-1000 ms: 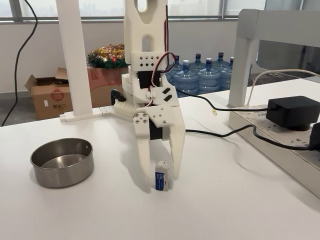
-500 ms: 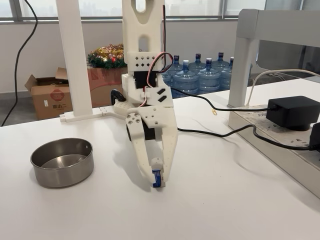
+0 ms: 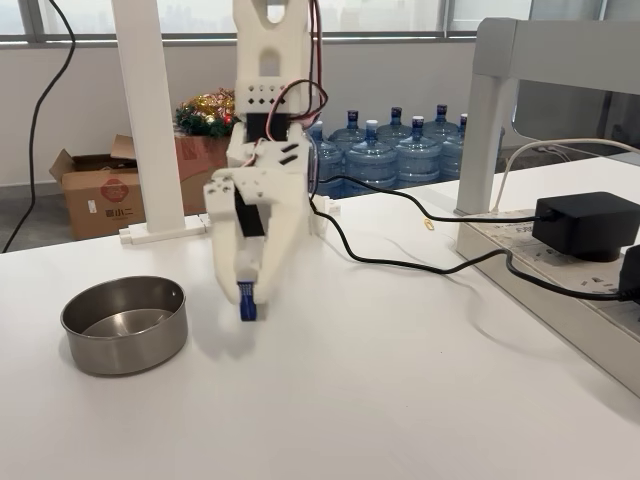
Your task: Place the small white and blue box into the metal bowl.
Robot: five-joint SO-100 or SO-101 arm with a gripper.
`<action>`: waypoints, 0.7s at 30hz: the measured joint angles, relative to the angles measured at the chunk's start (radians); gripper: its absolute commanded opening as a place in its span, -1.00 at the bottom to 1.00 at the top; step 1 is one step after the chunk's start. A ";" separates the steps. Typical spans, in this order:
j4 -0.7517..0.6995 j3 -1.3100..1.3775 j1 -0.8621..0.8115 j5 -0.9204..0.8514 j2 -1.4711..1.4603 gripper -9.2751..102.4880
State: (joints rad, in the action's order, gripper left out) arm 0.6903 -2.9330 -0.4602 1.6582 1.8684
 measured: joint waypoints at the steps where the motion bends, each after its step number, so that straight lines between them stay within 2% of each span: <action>1: 0.000 -0.015 -0.023 0.000 0.028 -0.91; 14: 0.000 -0.074 -0.347 0.000 0.106 -0.88; 18: 0.000 -0.080 -0.353 -0.032 0.106 -0.67; 21: 0.000 -0.081 -0.353 -0.046 0.106 -0.62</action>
State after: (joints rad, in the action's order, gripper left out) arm 0.6903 -3.0143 -0.8130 1.6122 1.9742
